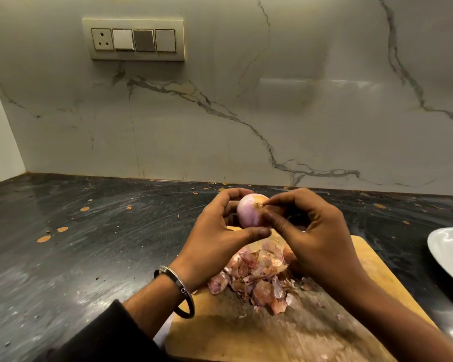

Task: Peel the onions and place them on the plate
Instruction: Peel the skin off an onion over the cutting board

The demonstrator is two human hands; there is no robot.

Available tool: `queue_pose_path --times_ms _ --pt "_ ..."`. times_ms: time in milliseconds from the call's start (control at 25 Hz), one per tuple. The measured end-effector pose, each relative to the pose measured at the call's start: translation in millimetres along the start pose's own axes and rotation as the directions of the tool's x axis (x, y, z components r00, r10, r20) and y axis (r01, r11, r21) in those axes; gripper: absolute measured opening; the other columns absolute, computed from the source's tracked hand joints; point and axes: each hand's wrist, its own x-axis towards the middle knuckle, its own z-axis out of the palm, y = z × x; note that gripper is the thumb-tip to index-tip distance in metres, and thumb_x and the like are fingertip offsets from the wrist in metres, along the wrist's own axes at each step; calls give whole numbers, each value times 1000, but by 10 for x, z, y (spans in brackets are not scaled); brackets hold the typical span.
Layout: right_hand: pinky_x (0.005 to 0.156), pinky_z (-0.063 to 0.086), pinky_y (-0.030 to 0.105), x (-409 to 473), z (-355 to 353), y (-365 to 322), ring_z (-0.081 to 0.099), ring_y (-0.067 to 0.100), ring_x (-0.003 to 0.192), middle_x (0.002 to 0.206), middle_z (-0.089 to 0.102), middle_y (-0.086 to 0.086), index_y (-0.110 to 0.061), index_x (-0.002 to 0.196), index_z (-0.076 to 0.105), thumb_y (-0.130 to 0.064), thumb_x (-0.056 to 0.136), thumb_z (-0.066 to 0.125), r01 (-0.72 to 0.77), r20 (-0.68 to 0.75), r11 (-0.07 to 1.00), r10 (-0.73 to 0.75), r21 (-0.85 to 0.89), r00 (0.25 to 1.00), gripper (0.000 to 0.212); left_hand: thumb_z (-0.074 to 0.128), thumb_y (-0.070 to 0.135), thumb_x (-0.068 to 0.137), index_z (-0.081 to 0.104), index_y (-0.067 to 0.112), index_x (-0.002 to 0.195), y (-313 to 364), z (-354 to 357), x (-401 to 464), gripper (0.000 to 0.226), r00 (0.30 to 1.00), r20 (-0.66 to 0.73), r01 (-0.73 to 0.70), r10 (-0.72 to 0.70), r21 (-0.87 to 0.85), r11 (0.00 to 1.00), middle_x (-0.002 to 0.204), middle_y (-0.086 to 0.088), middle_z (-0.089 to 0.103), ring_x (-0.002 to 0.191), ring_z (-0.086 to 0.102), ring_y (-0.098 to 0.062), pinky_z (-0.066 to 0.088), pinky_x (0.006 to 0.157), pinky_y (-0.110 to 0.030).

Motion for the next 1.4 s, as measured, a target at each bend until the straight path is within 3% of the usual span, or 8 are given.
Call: queue_pose_path --times_ms 200,440,560,760,840,1040,1240,1400 --pt "75 56 19 -21 2 -2 68 8 86 88 70 -7 -17 94 72 1 86 70 -15 8 998 14 58 1000 20 77 8 76 53 23 128 10 -19 4 59 996 55 78 -71 -136 988 108 -6 72 91 73 -22 59 68 -28" --pt "69 52 14 -12 -11 -7 66 6 81 79 68 -9 -24 90 66 12 89 61 -48 3 995 48 91 999 36 73 14 73 53 21 128 24 -73 54 59 980 94 200 -176 -468 861 110 -8 73 97 71 -31 59 66 -29" --pt "77 54 14 -18 -9 -25 66 3 92 94 69 -12 -22 100 69 13 90 58 -11 -18 999 11 51 1000 38 71 16 75 50 22 131 20 -78 46 61 969 145 248 -201 -521 817 111 -9 73 97 71 -29 59 67 -28" --pt "71 54 23 -5 17 -29 64 8 86 91 66 -8 -23 102 65 -22 98 57 -85 54 988 78 131 995 9 70 17 75 53 14 127 15 -81 43 55 961 144 274 -234 -551 788 107 -10 74 93 72 -28 60 64 -27" --pt "67 54 24 -28 36 -51 63 11 79 85 64 -8 -23 101 62 -39 87 64 -72 78 993 65 94 995 21 73 18 72 51 16 129 21 -88 43 61 959 145 283 -243 -544 790 108 -10 73 94 72 -29 60 64 -28" --pt "71 56 24 -26 37 7 67 12 82 83 66 -8 -19 98 63 -10 90 69 -38 19 994 36 100 999 13 77 21 65 52 16 128 23 -92 54 68 954 163 300 -252 -535 790 104 -13 74 92 72 -31 60 64 -30" --pt "72 58 29 -12 25 42 67 12 80 82 68 -2 -22 98 64 -3 99 53 -141 15 975 140 172 990 21 70 28 74 52 18 131 13 -100 57 60 944 168 326 -283 -590 739 107 -13 74 90 72 -27 60 61 -26" --pt "62 46 19 -9 10 19 58 9 77 77 62 -8 -19 82 67 -18 91 47 -64 39 998 65 -29 997 22 67 23 80 56 15 130 1 -134 80 52 942 118 316 -314 -622 716 104 -11 74 84 70 -19 57 57 -23"
